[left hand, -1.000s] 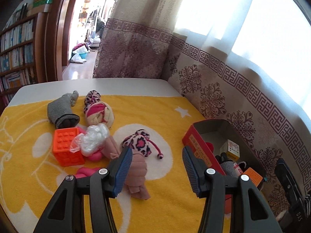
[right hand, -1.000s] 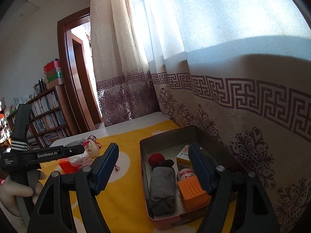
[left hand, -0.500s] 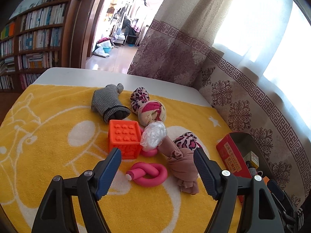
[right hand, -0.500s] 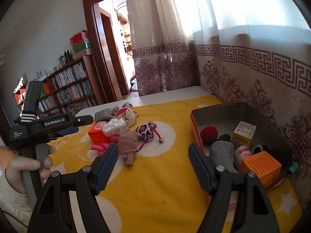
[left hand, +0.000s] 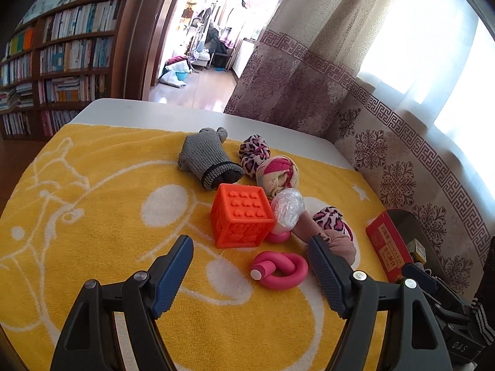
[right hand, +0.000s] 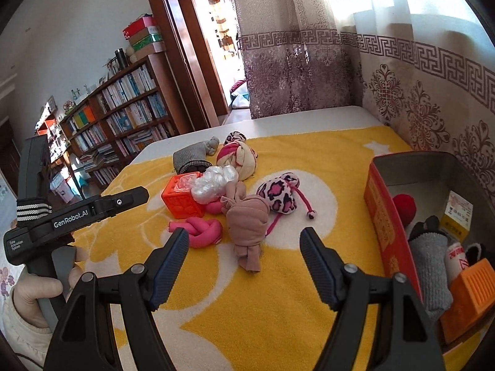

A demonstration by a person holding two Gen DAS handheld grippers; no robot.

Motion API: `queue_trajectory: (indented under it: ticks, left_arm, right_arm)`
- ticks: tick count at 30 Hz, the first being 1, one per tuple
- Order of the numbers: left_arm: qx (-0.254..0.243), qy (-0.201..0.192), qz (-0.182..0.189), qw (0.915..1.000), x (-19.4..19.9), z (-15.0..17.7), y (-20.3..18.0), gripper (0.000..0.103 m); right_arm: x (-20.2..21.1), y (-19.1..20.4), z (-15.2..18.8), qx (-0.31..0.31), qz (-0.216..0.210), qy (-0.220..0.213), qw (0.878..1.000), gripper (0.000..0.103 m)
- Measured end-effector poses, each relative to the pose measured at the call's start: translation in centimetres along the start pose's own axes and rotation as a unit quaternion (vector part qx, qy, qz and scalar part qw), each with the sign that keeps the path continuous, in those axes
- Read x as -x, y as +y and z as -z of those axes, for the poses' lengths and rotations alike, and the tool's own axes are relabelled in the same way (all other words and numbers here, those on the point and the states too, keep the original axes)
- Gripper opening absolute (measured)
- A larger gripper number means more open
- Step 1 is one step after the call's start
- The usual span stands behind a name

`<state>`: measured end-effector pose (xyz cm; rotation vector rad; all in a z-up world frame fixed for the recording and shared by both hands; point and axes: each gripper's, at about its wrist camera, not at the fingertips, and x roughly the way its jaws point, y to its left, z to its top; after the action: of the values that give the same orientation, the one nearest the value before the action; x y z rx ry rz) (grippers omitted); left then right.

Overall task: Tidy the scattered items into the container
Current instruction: 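Move both grippers back toward the remaining items on the bed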

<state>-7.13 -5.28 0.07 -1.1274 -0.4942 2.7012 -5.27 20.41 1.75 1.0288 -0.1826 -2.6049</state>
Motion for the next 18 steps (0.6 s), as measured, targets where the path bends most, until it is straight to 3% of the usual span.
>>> queue_trajectory:
  ticks: [8, 18]
  left_arm:
    - [0.009, 0.007, 0.001, 0.9999, -0.3, 0.3, 0.7, 0.078]
    - [0.016, 0.021, -0.007, 0.9996, -1.3, 0.6, 1.4, 0.078]
  right_arm:
    - [-4.5, 1.1, -1.5, 0.011, 0.014, 0.036, 0.999, 0.078]
    - [-8.1, 0.1, -1.1, -0.020, 0.013, 0.062, 0.998, 0.078]
